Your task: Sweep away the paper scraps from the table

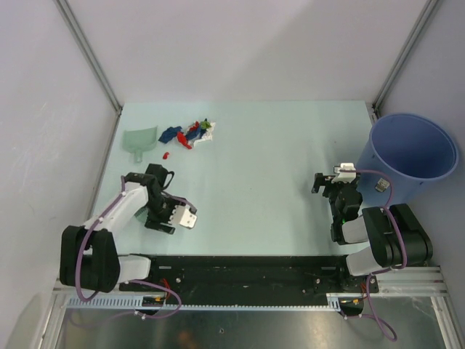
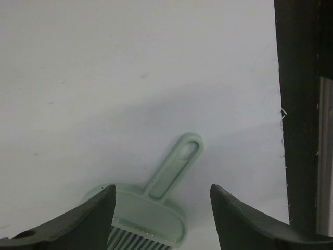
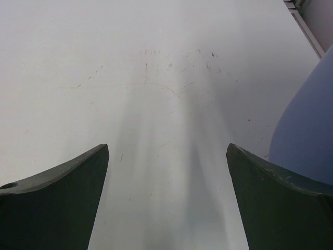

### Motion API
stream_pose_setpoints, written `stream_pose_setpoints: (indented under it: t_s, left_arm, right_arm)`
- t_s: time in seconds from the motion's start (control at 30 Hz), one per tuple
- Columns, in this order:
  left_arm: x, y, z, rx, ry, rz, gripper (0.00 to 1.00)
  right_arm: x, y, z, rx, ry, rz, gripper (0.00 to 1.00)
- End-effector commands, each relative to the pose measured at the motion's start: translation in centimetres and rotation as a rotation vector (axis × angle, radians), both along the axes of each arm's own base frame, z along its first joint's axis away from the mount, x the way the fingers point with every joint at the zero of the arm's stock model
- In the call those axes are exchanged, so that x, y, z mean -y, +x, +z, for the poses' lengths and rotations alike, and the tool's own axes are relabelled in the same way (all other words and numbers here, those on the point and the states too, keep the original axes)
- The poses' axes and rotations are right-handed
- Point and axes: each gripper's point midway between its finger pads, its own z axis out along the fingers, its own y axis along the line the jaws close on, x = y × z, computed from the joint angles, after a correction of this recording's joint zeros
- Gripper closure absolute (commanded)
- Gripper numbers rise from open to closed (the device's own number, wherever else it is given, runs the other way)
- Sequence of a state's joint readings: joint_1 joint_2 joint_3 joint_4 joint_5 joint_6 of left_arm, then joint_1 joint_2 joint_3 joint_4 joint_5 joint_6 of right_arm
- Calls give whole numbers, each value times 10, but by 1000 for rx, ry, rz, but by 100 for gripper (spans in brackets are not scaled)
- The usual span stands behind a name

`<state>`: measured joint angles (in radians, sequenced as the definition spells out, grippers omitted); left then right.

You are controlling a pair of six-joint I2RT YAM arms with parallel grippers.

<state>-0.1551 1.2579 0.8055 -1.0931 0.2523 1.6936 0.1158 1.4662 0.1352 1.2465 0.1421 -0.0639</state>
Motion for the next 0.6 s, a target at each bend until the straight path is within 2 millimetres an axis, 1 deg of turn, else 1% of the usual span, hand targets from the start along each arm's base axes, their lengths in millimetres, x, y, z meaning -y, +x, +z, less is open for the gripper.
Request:
stream_pose_setpoints:
  t_s: [0.0,0.13,0.23,0.37,0.4,0.47,0.5,0.53,0.57]
  left_arm:
    - [-2,8,-16,46,32,-181,26]
    - [-4,8,-23,44,50,-195,27]
    - [-6,10,-31,17,63,-179,29]
    - [-12,8,-45,-32,97,-156,37]
    - [-14,3,-52,-57,106,-151,39]
    - [-16,6,-57,-44,119,-147,42]
    - [-18,3,-61,-45,126,-144,43]
    - [-17,8,-63,-17,127,-144,50]
    - [-18,9,-65,-11,128,-139,55]
  right_arm:
    - [2,7,16,56,-1,-15,0]
    - [2,7,16,55,-1,-13,0]
    - [3,7,16,56,-1,-16,0]
    - [3,7,16,55,-1,-16,0]
    - [3,7,15,53,0,-16,0]
    - [2,7,16,55,0,-15,0]
    - [3,7,16,55,0,-16,0]
    - [3,7,16,56,-1,-16,0]
    - [3,7,16,55,0,-16,0]
